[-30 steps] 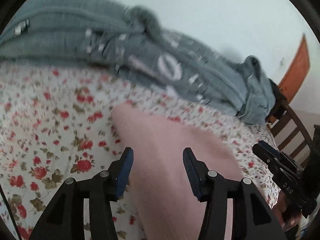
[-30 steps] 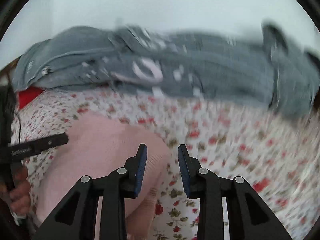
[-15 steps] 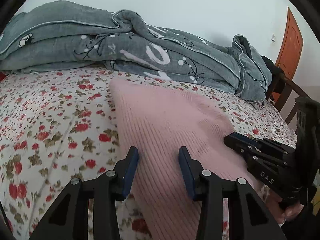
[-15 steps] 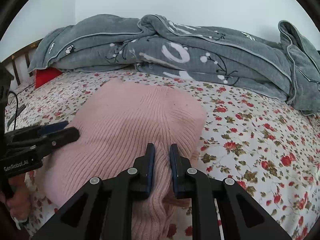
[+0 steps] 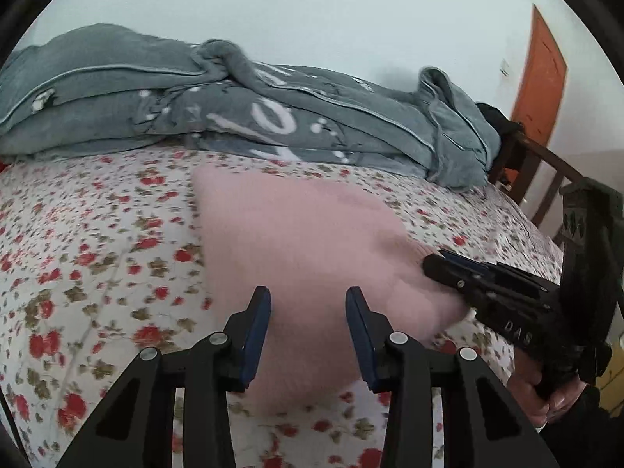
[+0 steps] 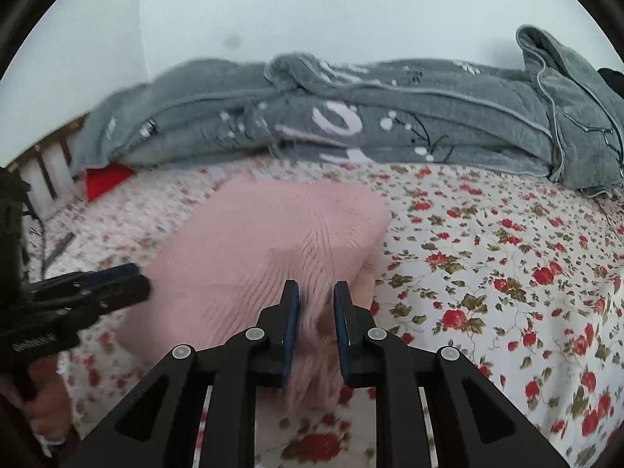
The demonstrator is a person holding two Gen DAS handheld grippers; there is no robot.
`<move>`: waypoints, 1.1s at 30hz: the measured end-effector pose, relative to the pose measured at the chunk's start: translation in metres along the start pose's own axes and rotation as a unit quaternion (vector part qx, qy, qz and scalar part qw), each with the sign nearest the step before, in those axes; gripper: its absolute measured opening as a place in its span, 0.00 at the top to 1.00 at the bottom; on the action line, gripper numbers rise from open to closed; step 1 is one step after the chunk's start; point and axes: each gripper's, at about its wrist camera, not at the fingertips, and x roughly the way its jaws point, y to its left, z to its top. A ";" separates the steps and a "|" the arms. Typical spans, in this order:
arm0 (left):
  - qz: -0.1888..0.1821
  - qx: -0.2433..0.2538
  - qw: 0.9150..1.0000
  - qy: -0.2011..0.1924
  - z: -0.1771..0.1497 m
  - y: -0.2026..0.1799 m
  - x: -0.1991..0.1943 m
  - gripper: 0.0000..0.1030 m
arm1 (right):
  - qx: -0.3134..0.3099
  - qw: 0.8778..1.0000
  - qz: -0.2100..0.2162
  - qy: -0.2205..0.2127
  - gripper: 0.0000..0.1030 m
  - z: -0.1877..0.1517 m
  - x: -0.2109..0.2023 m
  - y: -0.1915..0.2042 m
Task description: Fold small clothes
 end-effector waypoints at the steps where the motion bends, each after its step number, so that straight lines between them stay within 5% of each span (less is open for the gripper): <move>1: 0.004 0.003 1.000 0.008 -0.003 -0.004 0.006 0.63 | -0.018 1.000 -0.005 -0.002 0.83 -0.005 -0.001 0.004; 6: 0.018 0.007 1.000 0.024 -0.015 -0.012 0.018 0.64 | -0.019 0.999 -0.015 0.046 0.84 -0.027 0.022 -0.002; 16: -0.006 -0.027 1.000 -0.001 0.019 0.003 -0.001 0.58 | 0.011 1.000 0.001 -0.004 0.76 0.000 -0.012 -0.016; 20: 0.033 -0.014 0.999 0.034 0.026 0.004 0.028 0.58 | 0.043 0.999 -0.001 0.013 0.74 0.007 0.012 -0.023; 24: 0.031 0.020 0.998 0.052 0.022 0.000 0.035 0.55 | 0.033 0.998 -0.018 0.045 0.73 0.001 0.026 -0.023; 27: -0.007 -0.014 0.998 0.054 0.044 0.012 0.031 0.55 | 0.040 0.998 -0.016 0.037 0.70 0.016 0.014 -0.025; 33: 0.039 -0.009 0.998 0.046 0.083 0.029 0.055 0.55 | 0.033 0.999 -0.016 0.010 0.66 0.061 0.027 -0.026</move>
